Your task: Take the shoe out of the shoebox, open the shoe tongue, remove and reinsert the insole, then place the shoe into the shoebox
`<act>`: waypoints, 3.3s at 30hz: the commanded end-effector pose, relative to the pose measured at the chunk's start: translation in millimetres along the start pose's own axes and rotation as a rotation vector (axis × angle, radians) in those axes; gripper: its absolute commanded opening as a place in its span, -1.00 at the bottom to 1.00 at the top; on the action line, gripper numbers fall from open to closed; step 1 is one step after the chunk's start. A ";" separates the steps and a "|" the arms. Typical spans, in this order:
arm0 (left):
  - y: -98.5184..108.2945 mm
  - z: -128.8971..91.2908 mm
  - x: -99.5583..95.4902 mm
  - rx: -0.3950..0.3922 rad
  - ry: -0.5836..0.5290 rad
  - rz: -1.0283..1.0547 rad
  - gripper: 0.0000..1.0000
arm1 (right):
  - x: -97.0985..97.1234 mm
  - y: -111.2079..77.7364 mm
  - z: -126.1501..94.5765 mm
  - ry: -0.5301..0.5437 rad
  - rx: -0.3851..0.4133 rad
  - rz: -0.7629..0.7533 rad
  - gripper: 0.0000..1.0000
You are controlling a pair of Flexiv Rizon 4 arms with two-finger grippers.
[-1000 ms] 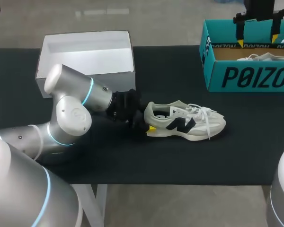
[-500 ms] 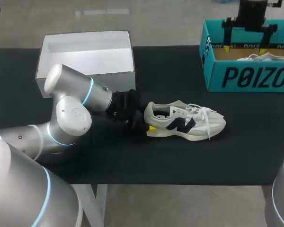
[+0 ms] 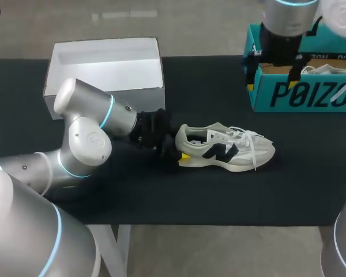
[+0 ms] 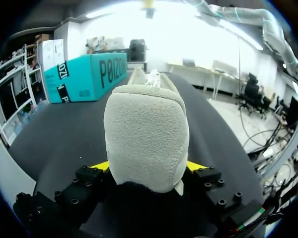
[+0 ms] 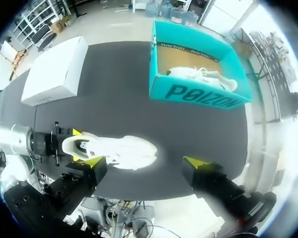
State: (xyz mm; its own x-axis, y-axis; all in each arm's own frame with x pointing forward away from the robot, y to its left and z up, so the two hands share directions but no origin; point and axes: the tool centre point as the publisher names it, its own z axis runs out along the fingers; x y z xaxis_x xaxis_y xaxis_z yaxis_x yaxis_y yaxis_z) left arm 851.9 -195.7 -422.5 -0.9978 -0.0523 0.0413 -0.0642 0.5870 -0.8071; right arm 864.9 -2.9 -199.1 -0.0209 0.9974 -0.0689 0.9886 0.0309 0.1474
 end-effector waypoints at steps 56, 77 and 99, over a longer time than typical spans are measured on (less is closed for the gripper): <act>1.0 -0.4 0.5 0.002 0.000 0.000 -1.00 | 128.4 -37.2 135.9 -0.260 0.120 0.143 1.00; 1.0 -0.4 0.5 0.002 0.000 0.000 -1.00 | 61.2 -29.5 110.6 -0.184 0.171 0.421 -1.00; 1.0 -0.4 0.5 0.002 0.000 0.000 -1.00 | 11.8 -32.6 115.3 0.035 0.242 0.636 -1.00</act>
State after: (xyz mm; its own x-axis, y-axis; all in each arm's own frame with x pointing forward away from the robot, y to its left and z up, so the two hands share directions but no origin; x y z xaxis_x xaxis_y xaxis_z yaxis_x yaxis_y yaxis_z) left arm 851.9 -196.0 -422.2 -0.9978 -0.0522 0.0414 -0.0641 0.5865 -0.8074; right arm 851.9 9.4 -313.3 0.5563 0.8226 -0.1174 0.8209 -0.5660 -0.0765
